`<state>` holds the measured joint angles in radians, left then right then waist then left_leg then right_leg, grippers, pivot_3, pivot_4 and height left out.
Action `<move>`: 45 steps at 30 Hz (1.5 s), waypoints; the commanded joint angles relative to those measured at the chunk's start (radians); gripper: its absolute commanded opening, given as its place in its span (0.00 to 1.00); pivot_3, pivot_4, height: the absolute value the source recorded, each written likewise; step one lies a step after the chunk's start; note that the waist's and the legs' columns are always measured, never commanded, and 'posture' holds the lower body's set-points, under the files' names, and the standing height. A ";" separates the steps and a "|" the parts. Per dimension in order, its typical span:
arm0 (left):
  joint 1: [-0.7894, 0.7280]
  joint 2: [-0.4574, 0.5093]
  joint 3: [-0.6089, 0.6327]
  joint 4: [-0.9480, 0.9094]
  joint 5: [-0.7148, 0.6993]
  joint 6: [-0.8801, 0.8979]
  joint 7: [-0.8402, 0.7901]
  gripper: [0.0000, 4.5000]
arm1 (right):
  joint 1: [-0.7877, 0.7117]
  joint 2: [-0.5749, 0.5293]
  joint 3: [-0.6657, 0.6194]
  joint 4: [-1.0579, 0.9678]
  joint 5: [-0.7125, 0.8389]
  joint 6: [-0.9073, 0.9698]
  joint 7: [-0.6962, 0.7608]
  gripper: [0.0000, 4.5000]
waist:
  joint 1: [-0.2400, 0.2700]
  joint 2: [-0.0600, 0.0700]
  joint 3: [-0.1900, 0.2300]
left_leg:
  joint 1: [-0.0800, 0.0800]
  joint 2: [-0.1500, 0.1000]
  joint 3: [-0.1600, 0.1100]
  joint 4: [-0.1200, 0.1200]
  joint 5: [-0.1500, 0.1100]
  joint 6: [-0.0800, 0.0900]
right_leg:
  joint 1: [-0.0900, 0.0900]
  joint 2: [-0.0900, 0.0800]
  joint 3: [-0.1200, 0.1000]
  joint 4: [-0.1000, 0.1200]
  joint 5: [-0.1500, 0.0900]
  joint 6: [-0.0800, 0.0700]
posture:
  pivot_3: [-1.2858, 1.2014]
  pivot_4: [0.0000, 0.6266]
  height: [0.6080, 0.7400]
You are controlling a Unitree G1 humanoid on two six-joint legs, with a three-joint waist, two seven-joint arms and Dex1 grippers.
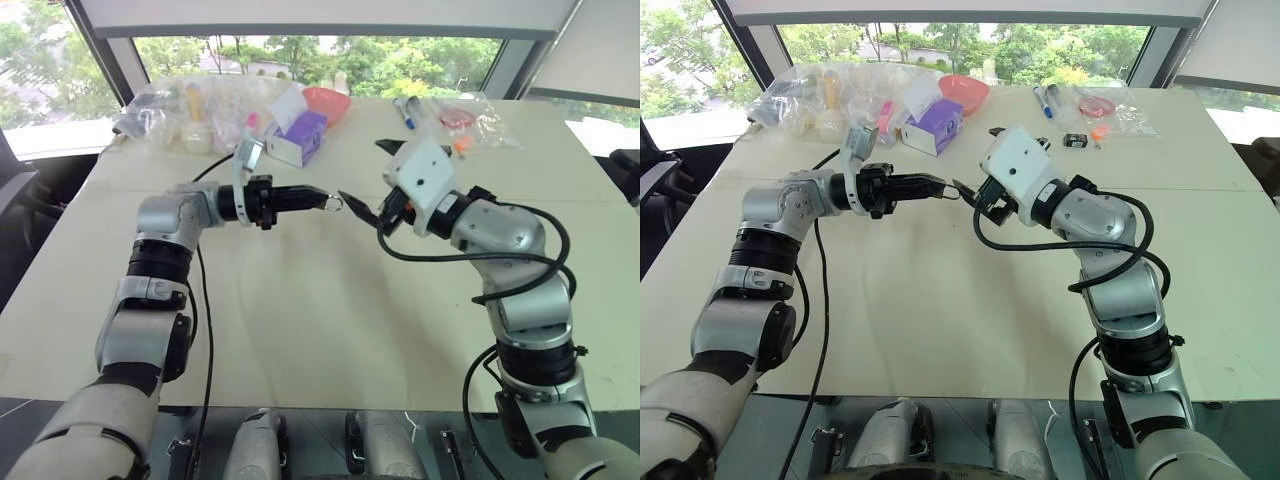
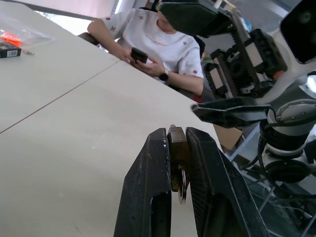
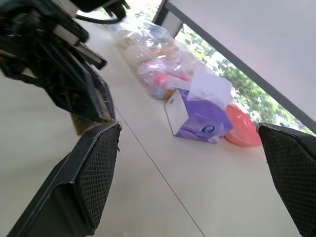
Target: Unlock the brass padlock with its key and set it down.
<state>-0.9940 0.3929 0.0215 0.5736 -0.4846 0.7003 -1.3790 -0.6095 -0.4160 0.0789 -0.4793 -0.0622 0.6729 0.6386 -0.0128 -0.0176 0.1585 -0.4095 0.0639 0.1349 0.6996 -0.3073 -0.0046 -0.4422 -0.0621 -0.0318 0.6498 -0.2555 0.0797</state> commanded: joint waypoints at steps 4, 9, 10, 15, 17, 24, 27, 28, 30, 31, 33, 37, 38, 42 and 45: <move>-0.024 -0.001 0.032 -0.056 -0.048 0.022 0.015 0.02 | -0.016 -0.026 0.028 -0.027 0.017 -0.011 -0.012 0.99 | 0.000 0.000 0.000 | 0.000 0.000 0.000 0.000 0.000 0.000 | 0.000 0.000 0.000 0.000 0.000 0.000 | 0.52 0.24 0.96; -0.016 0.007 0.031 -0.091 -0.067 0.042 0.021 0.02 | -0.004 -0.044 0.047 -0.026 0.028 -0.011 -0.010 0.99 | 0.000 0.000 0.000 | 0.000 0.000 0.000 0.000 0.000 0.000 | 0.000 0.000 0.000 0.000 0.000 0.000 | 0.52 0.24 0.96; -0.013 0.008 0.031 -0.100 -0.071 0.046 0.019 0.02 | -0.002 -0.047 0.050 -0.023 0.031 -0.009 -0.010 0.99 | 0.000 0.000 0.000 | 0.000 0.000 0.000 0.000 0.000 0.000 | 0.000 0.000 0.000 0.000 0.000 0.000 | 0.52 0.24 0.96; 0.000 0.016 0.024 -0.139 -0.083 0.060 0.004 0.02 | 0.004 -0.050 0.062 0.005 0.039 0.000 -0.015 0.99 | -0.001 0.000 0.000 | 0.000 0.000 0.000 0.000 0.000 0.000 | 0.000 0.000 0.000 0.000 0.000 0.000 | 0.52 0.24 0.96; 0.004 0.018 0.020 -0.141 -0.076 0.055 0.009 0.02 | 0.000 -0.035 0.046 0.012 0.058 0.015 -0.025 0.99 | 0.000 0.000 0.000 | 0.000 0.000 0.000 0.000 0.000 0.000 | 0.000 0.000 0.000 0.000 0.000 0.000 | 0.52 0.24 0.96; 0.026 0.032 0.013 -0.182 -0.090 0.065 -0.016 0.02 | -0.019 -0.023 0.013 0.031 0.100 0.101 -0.065 0.99 | 0.000 0.000 0.000 | 0.000 0.000 0.000 0.000 0.000 0.000 | 0.000 0.000 0.000 0.000 0.000 0.000 | 0.52 0.24 0.96; 0.042 0.038 0.004 -0.212 -0.097 0.072 -0.028 0.02 | -0.034 0.001 -0.003 0.044 0.128 0.171 -0.093 0.99 | -0.002 0.000 0.000 | 0.000 0.000 0.000 0.000 0.000 0.000 | 0.000 0.000 0.000 0.000 0.000 0.000 | 0.52 0.24 0.96; 0.043 0.038 0.004 -0.216 -0.098 0.072 -0.027 0.02 | -0.038 0.007 -0.007 0.046 0.136 0.191 -0.100 0.99 | -0.001 0.000 0.000 | 0.000 0.000 0.000 0.000 0.000 0.000 | 0.000 0.000 0.000 0.000 0.000 0.000 | 0.52 0.24 0.96; 0.036 0.032 0.018 -0.210 -0.106 0.075 -0.016 0.02 | -0.046 0.010 -0.006 0.050 0.151 0.229 -0.106 0.99 | -0.001 0.000 0.000 | 0.000 0.000 0.000 0.000 0.000 0.000 | 0.000 0.000 0.000 0.000 0.000 0.000 | 0.52 0.24 0.96; 0.031 0.029 0.024 -0.205 -0.110 0.078 -0.012 0.02 | -0.049 0.009 -0.003 0.052 0.156 0.243 -0.111 0.99 | 0.001 0.000 0.000 | 0.000 0.000 0.000 0.000 0.000 0.000 | 0.000 0.000 0.000 0.000 0.000 0.000 | 0.52 0.24 0.96; 0.023 0.024 0.038 -0.205 -0.121 0.081 -0.008 0.02 | -0.043 0.005 0.020 0.050 0.174 0.302 -0.108 0.99 | 0.002 0.000 0.000 | 0.000 0.000 0.000 0.000 0.000 0.000 | 0.000 0.000 0.000 0.000 0.000 0.000 | 0.52 0.24 0.96; 0.022 0.025 0.041 -0.212 -0.128 0.087 -0.016 0.02 | -0.042 0.020 0.022 0.047 0.219 0.401 -0.123 0.99 | 0.000 0.000 0.000 | 0.000 0.000 0.000 0.000 0.000 0.000 | 0.000 0.000 0.000 0.000 0.000 0.000 | 0.52 0.24 0.96; 0.023 0.026 0.037 -0.198 -0.111 0.074 -0.008 0.02 | -0.042 0.032 0.001 0.040 0.236 0.402 -0.128 0.99 | 0.000 0.000 0.000 | 0.000 0.000 0.000 0.000 0.000 0.000 | 0.000 0.000 0.000 0.000 0.000 0.000 | 0.52 0.24 0.96; 0.024 0.030 0.042 -0.152 -0.086 0.050 0.014 0.02 | -0.045 0.045 -0.079 -0.027 0.312 0.336 -0.106 0.99 | 0.000 0.000 0.000 | 0.000 0.000 0.000 0.000 0.000 0.000 | 0.000 0.000 0.000 0.000 0.000 0.000 | 0.52 0.24 0.96; 0.019 0.027 0.050 -0.145 -0.098 0.054 0.020 0.02 | -0.048 0.041 -0.113 -0.049 0.345 0.325 -0.113 0.99 | 0.001 0.000 0.000 | 0.000 0.000 -0.001 0.000 0.000 0.000 | 0.000 0.000 0.000 0.000 0.000 0.000 | 0.52 0.24 0.96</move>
<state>-0.9419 0.4219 0.0390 0.4403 -0.5493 0.7701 -1.3501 -0.6484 -0.3706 0.0045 -0.4817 0.2609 1.0178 0.5326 -0.0119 -0.0176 0.1585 -0.4096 0.0638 0.1343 0.6994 -0.3074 -0.0045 -0.4422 -0.0624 -0.0316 0.6496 -0.2554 0.0796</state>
